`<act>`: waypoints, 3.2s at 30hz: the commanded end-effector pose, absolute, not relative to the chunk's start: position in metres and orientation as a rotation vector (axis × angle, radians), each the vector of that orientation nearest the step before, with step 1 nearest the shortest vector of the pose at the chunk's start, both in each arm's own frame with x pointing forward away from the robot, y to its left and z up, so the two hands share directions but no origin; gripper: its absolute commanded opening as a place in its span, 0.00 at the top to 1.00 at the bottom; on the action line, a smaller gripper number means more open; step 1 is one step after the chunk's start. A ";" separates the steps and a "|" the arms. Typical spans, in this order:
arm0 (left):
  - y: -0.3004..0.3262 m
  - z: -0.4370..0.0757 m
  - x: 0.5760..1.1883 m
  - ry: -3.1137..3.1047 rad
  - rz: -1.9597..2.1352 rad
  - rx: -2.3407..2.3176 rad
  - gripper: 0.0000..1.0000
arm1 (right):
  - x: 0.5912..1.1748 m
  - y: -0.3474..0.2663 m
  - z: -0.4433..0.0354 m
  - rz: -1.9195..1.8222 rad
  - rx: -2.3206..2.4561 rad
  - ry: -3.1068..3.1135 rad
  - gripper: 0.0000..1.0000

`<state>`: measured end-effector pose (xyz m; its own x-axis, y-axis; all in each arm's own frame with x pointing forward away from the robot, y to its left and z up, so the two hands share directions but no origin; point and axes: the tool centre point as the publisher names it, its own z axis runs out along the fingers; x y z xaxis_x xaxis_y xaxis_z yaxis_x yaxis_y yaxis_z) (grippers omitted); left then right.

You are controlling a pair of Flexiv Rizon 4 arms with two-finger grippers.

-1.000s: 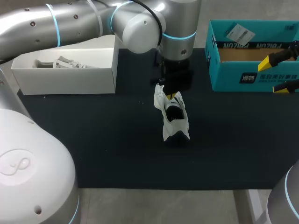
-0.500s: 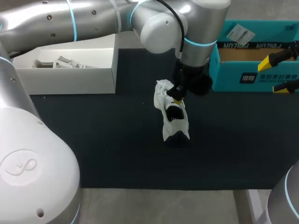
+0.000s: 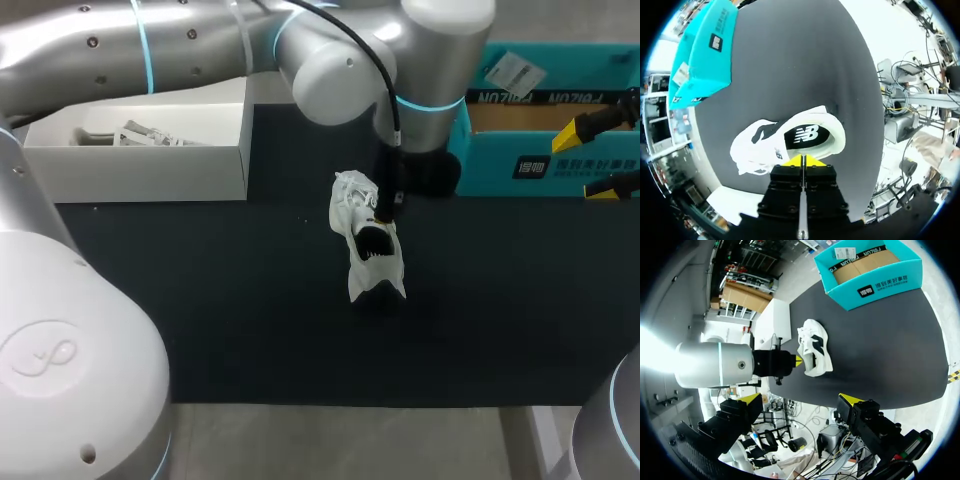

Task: Take the shoe out of the shoebox, open the shoe tongue, remove and reinsert the insole, then place the shoe into the shoebox

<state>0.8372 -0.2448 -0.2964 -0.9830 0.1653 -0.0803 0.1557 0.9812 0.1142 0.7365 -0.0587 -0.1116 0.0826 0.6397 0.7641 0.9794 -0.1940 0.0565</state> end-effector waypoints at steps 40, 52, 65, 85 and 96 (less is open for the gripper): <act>-0.244 -0.361 0.781 3.006 0.042 -0.243 0.02 | 0.736 -0.058 -0.112 -0.933 -1.891 -1.593 0.00; -0.246 -0.384 0.778 2.995 0.032 -0.155 0.13 | 0.736 -0.058 -0.112 -0.933 -1.891 -1.593 0.00; -0.242 -0.402 0.773 3.042 0.084 -0.162 0.55 | 0.736 -0.058 -0.112 -0.933 -1.891 -1.593 0.00; -0.236 -0.328 0.770 3.129 0.050 -0.154 1.00 | 0.736 -0.058 -0.112 -0.933 -1.891 -1.593 0.00; -0.219 -0.260 0.777 3.127 0.023 0.083 1.00 | 0.736 -0.058 -0.112 -0.933 -1.891 -1.593 0.00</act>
<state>0.7835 -0.2291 -0.2907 -1.0000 0.0069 -0.0046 0.0066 0.9989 0.0464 0.7365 -0.0587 -0.1116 0.0826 0.6398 0.7641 0.9794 -0.1940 0.0565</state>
